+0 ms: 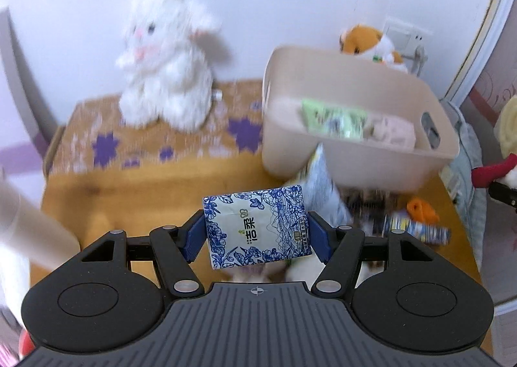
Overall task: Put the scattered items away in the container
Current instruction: 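Lower the tissue pack and white plush toy into the basket, open both grippers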
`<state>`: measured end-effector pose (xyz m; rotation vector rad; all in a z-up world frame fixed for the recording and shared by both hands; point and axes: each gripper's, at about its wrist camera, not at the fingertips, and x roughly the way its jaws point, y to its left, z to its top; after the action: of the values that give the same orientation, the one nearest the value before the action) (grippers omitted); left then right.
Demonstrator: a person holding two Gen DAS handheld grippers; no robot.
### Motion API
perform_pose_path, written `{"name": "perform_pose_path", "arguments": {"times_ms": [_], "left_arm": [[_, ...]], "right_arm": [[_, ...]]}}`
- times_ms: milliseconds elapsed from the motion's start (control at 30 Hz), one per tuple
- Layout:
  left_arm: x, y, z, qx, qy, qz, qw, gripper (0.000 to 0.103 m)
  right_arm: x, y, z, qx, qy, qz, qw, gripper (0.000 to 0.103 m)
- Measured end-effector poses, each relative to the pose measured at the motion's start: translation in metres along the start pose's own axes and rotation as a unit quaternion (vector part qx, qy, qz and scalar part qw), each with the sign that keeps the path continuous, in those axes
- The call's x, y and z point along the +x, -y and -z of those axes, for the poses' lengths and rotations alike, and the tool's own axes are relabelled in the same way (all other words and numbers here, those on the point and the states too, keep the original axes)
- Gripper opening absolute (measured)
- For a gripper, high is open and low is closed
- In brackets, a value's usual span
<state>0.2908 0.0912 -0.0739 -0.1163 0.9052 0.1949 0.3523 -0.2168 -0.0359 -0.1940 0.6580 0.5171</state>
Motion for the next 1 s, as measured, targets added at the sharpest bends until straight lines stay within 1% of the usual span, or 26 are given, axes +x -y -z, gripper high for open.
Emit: {"name": "perform_pose_path", "arguments": {"times_ms": [200, 467, 600, 767, 1000], "left_arm": [[0.004, 0.017, -0.039, 0.041, 0.03, -0.01, 0.9986, 0.066], [0.023, 0.053, -0.076, 0.084, 0.052, -0.016, 0.995, 0.066], [0.044, 0.071, -0.092, 0.09, 0.042, -0.012, 0.995, 0.066], [0.074, 0.088, -0.105, 0.08, 0.027, -0.016, 0.9963, 0.066], [0.107, 0.103, -0.109, 0.069, -0.002, -0.031, 0.9971, 0.066]], "right_arm": [[0.012, 0.014, -0.017, 0.001, 0.012, -0.005, 1.0, 0.058], [0.042, 0.017, -0.042, -0.023, 0.016, -0.008, 1.0, 0.058], [0.059, 0.019, -0.053, -0.032, 0.014, -0.01, 0.999, 0.058], [0.084, 0.021, -0.065, -0.036, 0.002, -0.015, 0.999, 0.058], [0.113, 0.022, -0.065, -0.045, -0.029, -0.019, 0.998, 0.058]]}}
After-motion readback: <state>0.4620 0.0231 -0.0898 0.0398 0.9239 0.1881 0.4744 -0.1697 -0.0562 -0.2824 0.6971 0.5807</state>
